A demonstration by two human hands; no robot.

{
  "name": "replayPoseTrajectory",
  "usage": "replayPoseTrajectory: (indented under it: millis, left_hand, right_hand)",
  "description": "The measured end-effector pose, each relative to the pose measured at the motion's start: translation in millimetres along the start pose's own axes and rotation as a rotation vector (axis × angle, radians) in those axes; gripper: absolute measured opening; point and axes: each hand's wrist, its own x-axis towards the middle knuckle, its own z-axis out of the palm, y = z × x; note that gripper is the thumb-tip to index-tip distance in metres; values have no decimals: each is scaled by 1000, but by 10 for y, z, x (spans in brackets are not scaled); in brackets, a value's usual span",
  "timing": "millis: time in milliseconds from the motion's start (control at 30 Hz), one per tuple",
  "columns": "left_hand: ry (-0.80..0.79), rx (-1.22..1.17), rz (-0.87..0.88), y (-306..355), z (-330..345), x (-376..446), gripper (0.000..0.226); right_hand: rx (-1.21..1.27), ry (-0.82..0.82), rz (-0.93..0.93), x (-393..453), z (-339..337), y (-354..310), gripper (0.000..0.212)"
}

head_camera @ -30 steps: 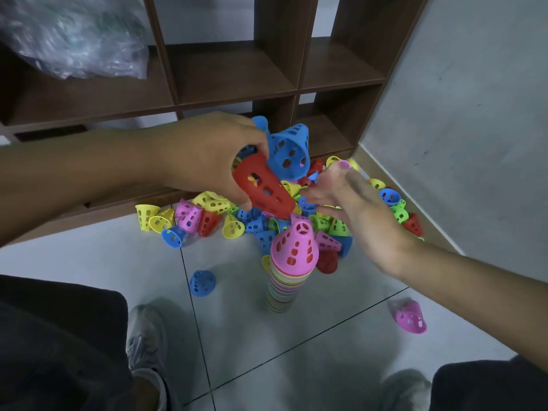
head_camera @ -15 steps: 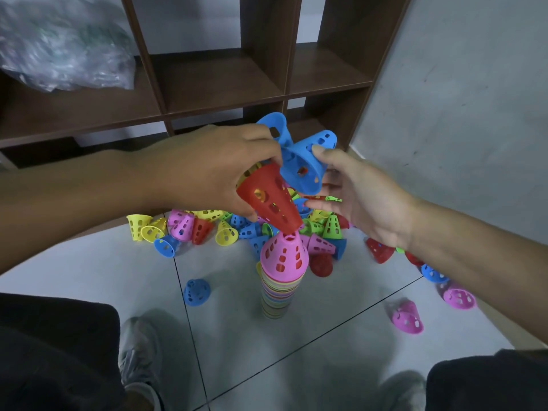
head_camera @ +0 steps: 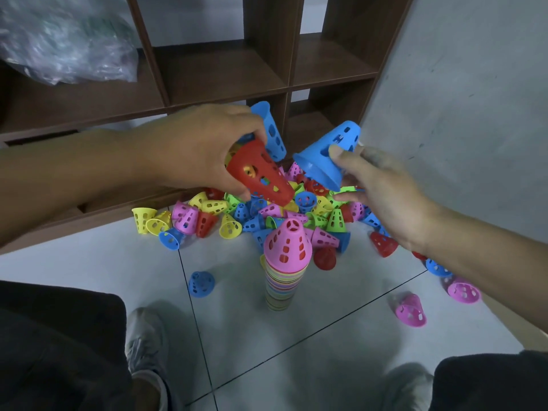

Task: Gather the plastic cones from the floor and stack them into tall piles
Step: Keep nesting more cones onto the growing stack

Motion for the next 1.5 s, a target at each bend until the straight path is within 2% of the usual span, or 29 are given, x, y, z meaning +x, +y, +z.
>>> replayPoseTrajectory:
  millis: [100, 267, 433, 533, 633, 733, 833, 1000, 1133, 1233, 1367, 1500]
  left_hand:
    - [-6, -6, -32, -81, -33, -30, 85]
    - [-41, 48, -74, -204, -39, -61, 82]
    - [-112, 91, -89, -247, -1, -73, 79]
    - [-115, 94, -103, -257, -16, -79, 80]
    - [-88, 78, -121, -252, -45, -89, 83]
    - [-60, 4, -142, -221, -91, -96, 84]
    - [-35, -51, -134, -171, -110, -110, 81]
    - [-14, -82, -104, -32, -100, -77, 79]
    - [-8, -72, -84, 66, -64, -24, 81]
    - [8, -76, -59, 133, -8, 17, 79]
    - [37, -115, -63, 163, 28, 31, 83]
    - [42, -191, -85, 164, 4, 33, 86]
  right_hand:
    - [-100, -71, -86, -141, 53, 55, 54]
    - [-241, -116, -212, -304, 167, 175, 57]
    - [-312, -121, -264, -352, 204, 208, 28]
    - [-453, -124, -324, -355, 177, 199, 29]
    - [-635, -186, -342, -358, 175, 226, 31]
    - [-713, -249, -335, -372, 187, 240, 31]
    - [-657, -273, -318, -358, 208, 233, 45]
    - [-411, -203, -259, -324, 241, 138, 63]
    - [-333, -154, -292, -281, 264, 37, 61]
    - [-386, -160, -307, -274, 274, 10, 56]
    - [-491, -85, -378, -260, 284, 35, 46]
    - [-485, -36, -397, -261, 257, 27, 36]
